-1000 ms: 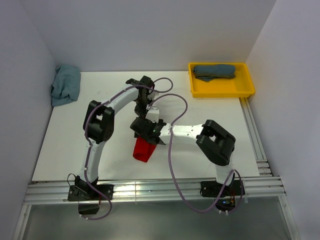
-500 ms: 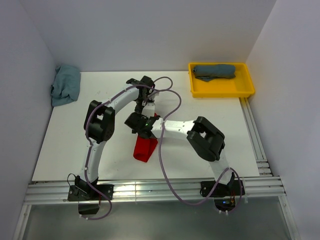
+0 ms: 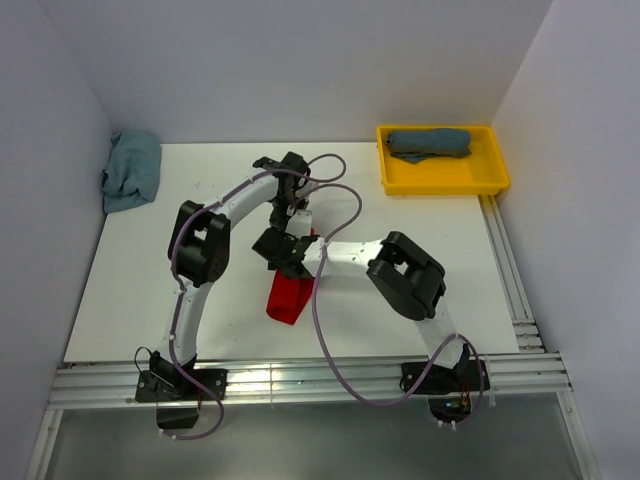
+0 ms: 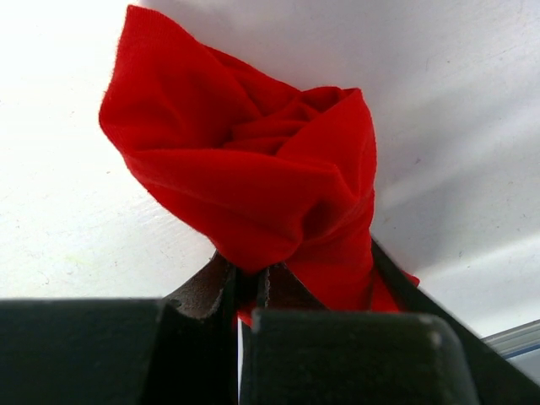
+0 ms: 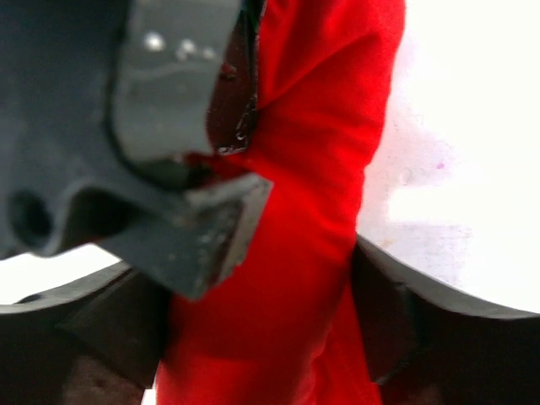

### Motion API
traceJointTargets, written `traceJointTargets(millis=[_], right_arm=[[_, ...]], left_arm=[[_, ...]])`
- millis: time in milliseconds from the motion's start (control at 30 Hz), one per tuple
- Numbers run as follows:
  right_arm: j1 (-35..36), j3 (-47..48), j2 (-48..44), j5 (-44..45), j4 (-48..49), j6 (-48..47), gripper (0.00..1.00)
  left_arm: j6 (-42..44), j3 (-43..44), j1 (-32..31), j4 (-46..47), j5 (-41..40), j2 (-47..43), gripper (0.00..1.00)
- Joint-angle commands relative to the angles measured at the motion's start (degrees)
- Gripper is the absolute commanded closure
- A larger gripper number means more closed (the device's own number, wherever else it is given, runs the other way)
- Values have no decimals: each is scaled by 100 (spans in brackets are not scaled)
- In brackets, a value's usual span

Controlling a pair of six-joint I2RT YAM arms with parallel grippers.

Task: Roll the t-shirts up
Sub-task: Place the rolled tshirt into the container

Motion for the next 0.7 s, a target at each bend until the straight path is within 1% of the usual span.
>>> traceJointTargets(millis=[0, 33, 67, 100, 133, 167, 233, 267, 300, 400, 433, 500, 533, 567, 600, 633, 667], right_arm=[[-35, -261, 16, -256, 43, 155, 21], [-35, -261, 16, -282, 52, 155, 26], [-43, -244, 33, -326, 43, 146, 40], [-26, -235, 33, -344, 26, 155, 50], [-26, -235, 16, -344, 17, 172, 66], [-17, -244, -2, -344, 0, 190, 75], [-17, -305, -63, -318, -18, 251, 89], [-26, -323, -124, -309, -18, 260, 97], [-17, -340, -151, -309, -18, 278, 100], [-17, -358, -204, -317, -53, 269, 100], [-17, -375, -213, -326, -53, 252, 100], [-26, -402, -248, -361, -18, 243, 100], [-17, -437, -257, -353, -9, 243, 100], [-26, -446, -257, -370, 17, 234, 100], [-17, -455, -265, -379, 17, 243, 100], [-17, -472, -283, -370, 8, 243, 100], [-17, -481, -292, -370, 26, 243, 100]], left_arm=[[37, 58, -70, 103, -181, 241, 100], [37, 49, -70, 112, -173, 250, 100], [37, 49, -61, 112, -172, 250, 100], [37, 58, -61, 112, -155, 250, 100], [37, 67, -61, 112, -164, 250, 100], [46, 101, -70, 103, -155, 259, 100], [55, 154, -70, 59, -137, 276, 99], [72, 242, -61, 42, -129, 285, 99], [72, 286, -61, 33, -111, 294, 97], [134, 689, -44, -98, 3, 364, 82], [142, 821, -9, -125, 108, 373, 70], [195, 1208, 26, -187, 231, 373, 54], [204, 1331, 88, -170, 345, 347, 41], [265, 1585, 123, -169, 564, 329, 35], [274, 1709, 149, -178, 609, 321, 29], [318, 1841, 211, -161, 653, 294, 21], [344, 2025, 246, -134, 871, 277, 19]])
